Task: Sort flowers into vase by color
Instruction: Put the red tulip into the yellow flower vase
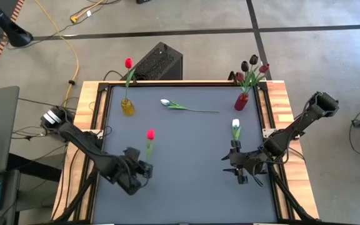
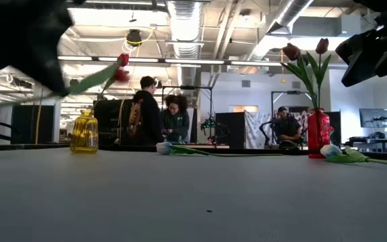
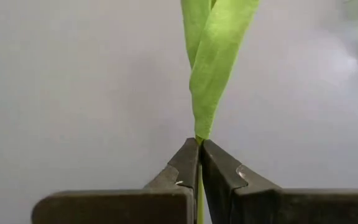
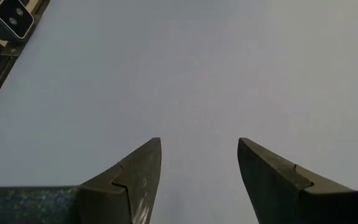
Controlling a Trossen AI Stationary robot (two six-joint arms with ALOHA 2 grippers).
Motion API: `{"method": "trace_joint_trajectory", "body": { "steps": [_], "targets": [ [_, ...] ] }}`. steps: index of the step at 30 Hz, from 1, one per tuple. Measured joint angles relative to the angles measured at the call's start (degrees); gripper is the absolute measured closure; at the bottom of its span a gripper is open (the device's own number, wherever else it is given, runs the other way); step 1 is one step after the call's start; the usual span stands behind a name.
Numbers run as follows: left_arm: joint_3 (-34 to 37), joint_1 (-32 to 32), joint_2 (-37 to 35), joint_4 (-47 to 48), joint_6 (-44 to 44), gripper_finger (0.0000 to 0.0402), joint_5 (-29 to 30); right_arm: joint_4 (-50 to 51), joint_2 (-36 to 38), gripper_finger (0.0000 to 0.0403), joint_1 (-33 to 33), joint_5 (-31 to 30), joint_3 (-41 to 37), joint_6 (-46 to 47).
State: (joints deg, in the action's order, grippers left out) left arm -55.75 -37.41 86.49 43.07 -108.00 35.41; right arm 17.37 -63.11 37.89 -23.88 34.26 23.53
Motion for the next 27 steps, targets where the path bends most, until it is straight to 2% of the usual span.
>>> {"method": "trace_joint_trajectory", "body": {
  "steps": [7, 11, 15, 19, 23, 27],
  "targets": [
    [-6.9, 7.9, -2.3, -0.4, 23.6, 0.0402, 4.9, 0.0, 0.0, 0.0165, 0.0, 0.0, 0.0, 0.0],
    [-10.7, 11.4, -2.5, -0.7, 38.1, 0.0401, 9.8, 0.1, 0.0, 0.0165, 0.0, 0.0, 0.0, 0.0],
    [-13.9, 15.0, -2.5, -0.6, 48.7, 0.0401, 13.5, 0.2, 0.0, 0.0165, 0.0, 0.0, 0.0, 0.0],
    [-16.2, 19.4, -2.5, -0.6, 57.9, 0.0401, 12.7, 0.3, 0.0, 0.0165, 0.0, 0.0, 0.0, 0.0],
    [-16.7, 24.6, -3.0, -0.4, 66.5, 0.0401, 9.4, 0.3, 0.0, 0.0165, 0.0, 0.0, 0.0, 0.0],
    [-16.7, 29.4, -6.1, -0.1, 75.0, 0.0401, 8.3, 0.2, 0.0, 0.0165, -1.2, 0.0, 0.0, 0.0]
  ]
}}
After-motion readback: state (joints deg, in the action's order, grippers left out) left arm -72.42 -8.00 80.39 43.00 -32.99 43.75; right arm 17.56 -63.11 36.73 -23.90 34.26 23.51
